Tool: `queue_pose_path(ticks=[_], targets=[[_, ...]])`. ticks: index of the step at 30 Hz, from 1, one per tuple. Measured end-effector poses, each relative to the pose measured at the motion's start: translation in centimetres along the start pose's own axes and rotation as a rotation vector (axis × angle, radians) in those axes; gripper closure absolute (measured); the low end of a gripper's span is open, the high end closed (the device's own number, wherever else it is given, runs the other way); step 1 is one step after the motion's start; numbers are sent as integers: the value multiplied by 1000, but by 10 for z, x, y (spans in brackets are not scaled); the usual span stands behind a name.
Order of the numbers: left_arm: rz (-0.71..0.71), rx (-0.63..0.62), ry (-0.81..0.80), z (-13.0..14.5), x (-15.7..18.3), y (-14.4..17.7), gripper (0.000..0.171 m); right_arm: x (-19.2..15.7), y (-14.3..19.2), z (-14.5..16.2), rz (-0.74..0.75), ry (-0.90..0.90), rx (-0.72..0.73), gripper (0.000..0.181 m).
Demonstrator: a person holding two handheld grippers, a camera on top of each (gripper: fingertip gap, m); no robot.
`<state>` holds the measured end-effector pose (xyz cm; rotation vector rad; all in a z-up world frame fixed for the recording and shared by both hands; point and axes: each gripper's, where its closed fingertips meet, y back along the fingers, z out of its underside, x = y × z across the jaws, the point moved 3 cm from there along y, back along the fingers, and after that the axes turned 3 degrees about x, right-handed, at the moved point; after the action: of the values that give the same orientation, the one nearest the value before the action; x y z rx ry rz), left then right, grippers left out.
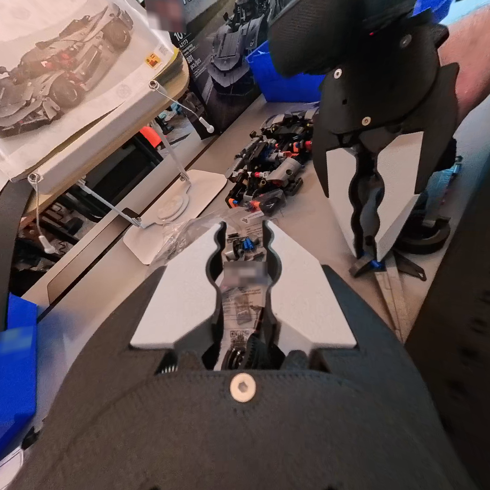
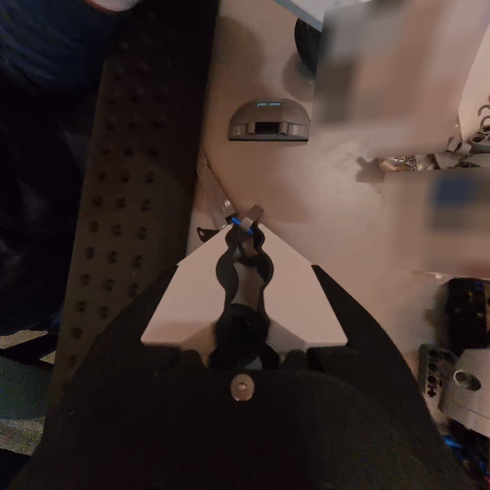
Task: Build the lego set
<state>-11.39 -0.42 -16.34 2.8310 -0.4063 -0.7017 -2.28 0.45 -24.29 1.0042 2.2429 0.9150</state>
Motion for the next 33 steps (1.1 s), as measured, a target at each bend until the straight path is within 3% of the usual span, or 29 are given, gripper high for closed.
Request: queue_pose_path(ticks=[4,10,19,21,23,29,31,33], targets=[[74,0,-23,0,13,-2,147,4,9,-2,8,-17,60,172],[340,-12,-175,1,65,-3,144,-4,37,-18,-57,-18,251,172],[271,-69,-386,1,80,-13,141,-6,58,-29,-197,-169,430,173],[208,-71,-430,-1,75,-15,149,-7,62,-33,-206,-172,454,173],[189,-60,-428,-4,72,-14,161,-9,62,-34,-200,-166,457,172],[186,26,-296,-17,64,-10,163,-11,77,-45,-185,-136,554,173],[158,54,-262,-22,58,-8,160,-7,82,-46,-195,-173,591,173],[105,25,-312,-20,54,-10,141,-4,83,-44,-205,-209,599,173]])
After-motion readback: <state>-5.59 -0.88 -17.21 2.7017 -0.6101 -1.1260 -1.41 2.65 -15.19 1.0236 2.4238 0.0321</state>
